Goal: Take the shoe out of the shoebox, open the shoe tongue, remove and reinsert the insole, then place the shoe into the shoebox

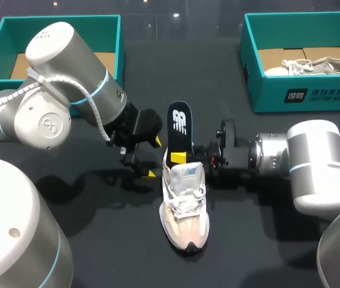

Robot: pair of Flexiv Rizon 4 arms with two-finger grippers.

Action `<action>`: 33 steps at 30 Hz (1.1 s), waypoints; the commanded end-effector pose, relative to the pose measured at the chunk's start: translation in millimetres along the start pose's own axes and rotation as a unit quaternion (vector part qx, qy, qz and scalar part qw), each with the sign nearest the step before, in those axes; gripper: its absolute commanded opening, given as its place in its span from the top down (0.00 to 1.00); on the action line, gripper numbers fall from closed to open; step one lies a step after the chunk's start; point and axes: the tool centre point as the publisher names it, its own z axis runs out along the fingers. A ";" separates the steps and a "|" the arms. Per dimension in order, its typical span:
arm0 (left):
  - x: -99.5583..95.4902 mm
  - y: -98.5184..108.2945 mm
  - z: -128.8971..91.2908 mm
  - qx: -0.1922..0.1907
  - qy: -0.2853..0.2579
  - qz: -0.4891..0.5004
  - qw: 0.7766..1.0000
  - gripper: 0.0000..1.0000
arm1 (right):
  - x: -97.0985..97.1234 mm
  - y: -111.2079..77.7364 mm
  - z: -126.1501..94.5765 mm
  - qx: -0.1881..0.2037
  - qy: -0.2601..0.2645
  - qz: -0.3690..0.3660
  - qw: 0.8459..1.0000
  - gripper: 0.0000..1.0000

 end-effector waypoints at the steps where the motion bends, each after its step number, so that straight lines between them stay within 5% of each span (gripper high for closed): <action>1: 0.0 -0.3 0.6 -0.001 0.000 0.000 1.000 0.00 | 0.0 8.1 -2.9 0.006 0.001 -0.003 1.000 0.62; 6: 0.0 -0.3 0.6 -0.001 0.000 0.000 1.000 0.00 | -5.6 16.2 -5.5 -0.001 0.004 -0.004 1.000 0.76; 8: 0.0 -0.3 0.6 -0.001 0.000 0.000 1.000 0.00 | -10.8 15.5 -6.3 -0.003 0.001 0.005 1.000 1.00; 23: 0.0 -0.3 0.6 -0.001 0.000 0.000 1.000 0.00 | -9.4 -30.6 -5.4 0.013 -0.033 0.080 0.996 1.00; 31: 0.0 -0.3 0.6 -0.001 0.000 0.000 1.000 0.00 | 0.2 -34.3 -3.7 0.007 -0.043 0.072 0.996 1.00; 33: 0.0 -0.3 0.6 -0.001 0.000 0.000 1.000 0.00 | 0.8 -29.9 -2.7 0.009 -0.042 0.063 0.997 0.88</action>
